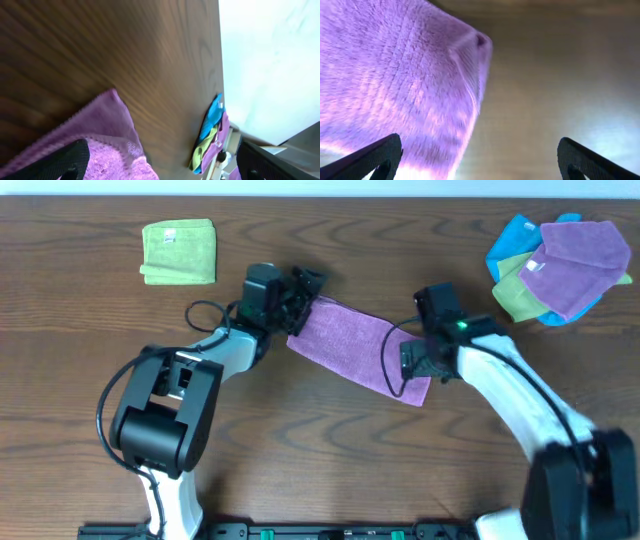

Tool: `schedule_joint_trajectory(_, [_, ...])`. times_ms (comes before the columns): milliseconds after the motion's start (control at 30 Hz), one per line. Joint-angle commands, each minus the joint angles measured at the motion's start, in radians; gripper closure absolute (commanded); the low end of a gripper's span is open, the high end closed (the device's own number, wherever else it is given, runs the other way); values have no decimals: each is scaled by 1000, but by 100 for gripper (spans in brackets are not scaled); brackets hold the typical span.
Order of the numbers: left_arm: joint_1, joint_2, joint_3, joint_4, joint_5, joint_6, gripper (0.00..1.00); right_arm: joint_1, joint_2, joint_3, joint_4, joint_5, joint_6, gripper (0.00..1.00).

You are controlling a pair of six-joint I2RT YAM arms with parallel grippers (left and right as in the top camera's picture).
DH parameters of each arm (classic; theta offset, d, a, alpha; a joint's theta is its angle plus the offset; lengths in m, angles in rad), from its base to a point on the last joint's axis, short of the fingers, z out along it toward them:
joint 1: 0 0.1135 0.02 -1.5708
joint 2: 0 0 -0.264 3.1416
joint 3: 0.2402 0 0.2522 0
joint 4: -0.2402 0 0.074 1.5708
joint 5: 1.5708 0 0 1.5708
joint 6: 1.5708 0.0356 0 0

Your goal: Fold the cloth

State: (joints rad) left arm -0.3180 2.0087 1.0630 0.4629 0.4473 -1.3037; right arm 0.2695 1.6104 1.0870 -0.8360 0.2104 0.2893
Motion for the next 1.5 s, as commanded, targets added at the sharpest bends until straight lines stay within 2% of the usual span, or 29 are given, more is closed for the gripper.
schedule_joint_trajectory(0, [30, 11, 22, -2, 66, 25, 5, 0, -104, -3, -35, -35, 204, 4])
schedule_joint_trajectory(67, [34, 11, 24, -4, 136, 25, 5, 5, -127, -3, -24, -136, 246, 16])
schedule_joint_trajectory(100, [33, 11, 27, -10, 175, 26, 4, 8, -126, -4, -15, -175, 273, 17])
schedule_joint_trajectory(167, [19, 11, 34, -29, 251, 50, 5, 11, -113, -16, 3, -226, 335, 17])
schedule_joint_trajectory(267, [2, 11, 63, -111, 346, 151, 5, 6, -106, -57, 37, -291, 430, 16])
schedule_joint_trajectory(467, [21, 11, 160, -297, 375, 305, 4, 7, -107, -124, 106, -381, 476, 17])
schedule_joint_trajectory(533, [23, 11, 221, -424, 383, 386, 5, 6, -107, -167, 167, -420, 529, 23])
schedule_joint_trajectory(600, [23, 11, 297, -616, 341, 515, 4, 6, -107, -217, 251, -469, 558, 27])
schedule_joint_trajectory(700, [11, 11, 414, -934, 172, 673, 5, 6, -107, -283, 344, -500, 605, 40])
schedule_joint_trajectory(767, [-4, 11, 466, -1061, 96, 786, 4, 5, -106, -306, 370, -497, 631, 44])
schedule_joint_trajectory(833, [-23, 11, 489, -1113, 39, 874, 5, 5, -106, -308, 378, -484, 631, 45])
schedule_joint_trajectory(967, [-80, 11, 499, -1167, -165, 1023, 5, 6, -106, -308, 378, -427, 631, 45])
schedule_joint_trajectory(1100, [-137, 14, 499, -1170, -282, 1175, 5, 6, -106, -308, 391, -368, 624, 46])
schedule_joint_trajectory(1200, [-156, 28, 499, -1157, -301, 1200, 4, 7, -103, -308, 396, -317, 623, 51])
schedule_joint_trajectory(1267, [-163, 51, 499, -1142, -301, 1199, 0, 7, -92, -309, 404, -268, 611, 52])
schedule_joint_trajectory(1300, [-166, 66, 499, -1139, -301, 1200, 5, 7, -85, -309, 409, -257, 599, 52])
schedule_joint_trajectory(1433, [-174, 113, 499, -1138, -303, 1200, 2, 6, -73, -309, 464, -254, 541, 50])
schedule_joint_trajectory(1467, [-176, 118, 499, -1136, -302, 1199, 6, 7, -73, -309, 477, -254, 534, 50])
